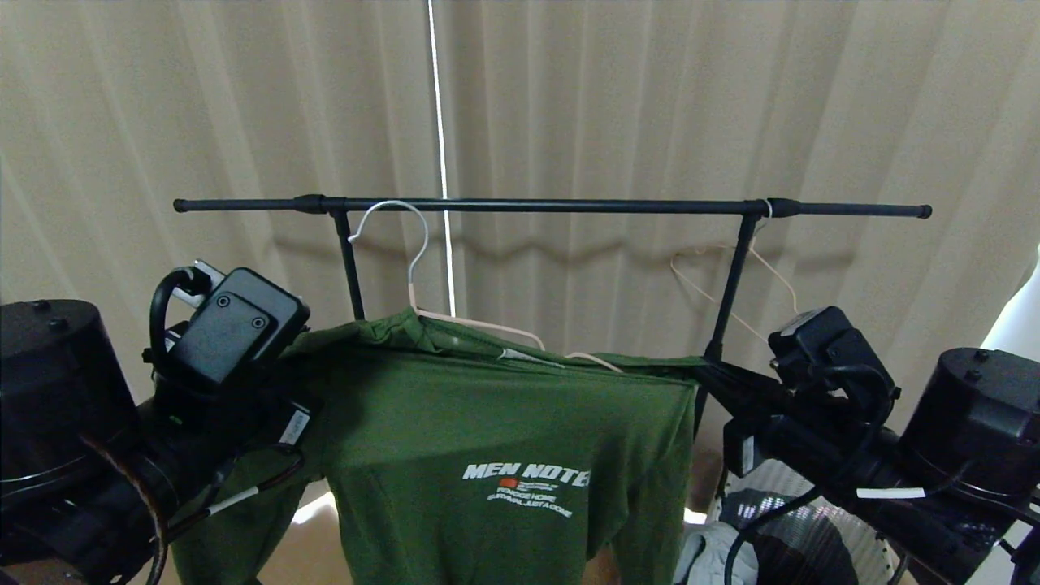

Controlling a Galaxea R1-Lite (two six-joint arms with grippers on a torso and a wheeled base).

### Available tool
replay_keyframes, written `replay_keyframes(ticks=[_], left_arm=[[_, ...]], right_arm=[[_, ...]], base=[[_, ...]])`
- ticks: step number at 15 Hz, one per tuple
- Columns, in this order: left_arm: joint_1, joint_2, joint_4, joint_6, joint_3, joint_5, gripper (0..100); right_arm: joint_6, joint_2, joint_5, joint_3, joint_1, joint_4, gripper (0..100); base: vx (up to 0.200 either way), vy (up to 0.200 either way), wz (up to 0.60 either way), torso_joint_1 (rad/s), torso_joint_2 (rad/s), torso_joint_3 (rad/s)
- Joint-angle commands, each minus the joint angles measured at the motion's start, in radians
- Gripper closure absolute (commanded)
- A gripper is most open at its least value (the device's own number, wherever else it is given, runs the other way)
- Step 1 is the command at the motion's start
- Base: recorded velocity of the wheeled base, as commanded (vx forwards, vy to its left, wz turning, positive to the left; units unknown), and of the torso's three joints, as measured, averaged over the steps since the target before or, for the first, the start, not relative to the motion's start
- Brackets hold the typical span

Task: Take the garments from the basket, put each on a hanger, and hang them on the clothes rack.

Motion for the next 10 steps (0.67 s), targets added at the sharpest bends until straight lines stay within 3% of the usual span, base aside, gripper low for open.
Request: replay_keyframes(ticks=[1, 3, 4, 7, 10], left_arm=[[0.002, 0.031, -0.001, -0.014, -0.004, 0.0, 100], [0.003, 0.047, -0.001, -0.03, 0.003, 0.0, 100], [0.002, 0.058, -0.003, -0.037, 0.002, 0.0, 100], [-0.005, 0.074, -0.024, -0.04, -0.006, 0.0, 100], [-0.009, 0.108, -0.13, -0.045, 0.003, 0.003, 100]], right_arm=[[-0.016, -0.035, 0.005, -0.003, 0.015, 0.033, 100], [-0.024, -0.057, 0.039, -0.013, 0.037, 0.061, 100], [-0.025, -0.069, 0.045, -0.014, 0.043, 0.081, 0], [-0.065, -0.089, 0.071, -0.026, 0.052, 0.101, 0], [-0.156, -0.094, 0.096, -0.103, 0.075, 0.154, 0]], base=[[0.0, 0.0, 0.0, 0.0, 0.0, 0.0], [0.0, 0.0, 0.0, 0.0, 0.0, 0.0], [0.0, 0.0, 0.0, 0.0, 0.0, 0.0], [0.0, 0.0, 0.0, 0.0, 0.0, 0.0], [0.0, 0.0, 0.0, 0.0, 0.0, 0.0]])
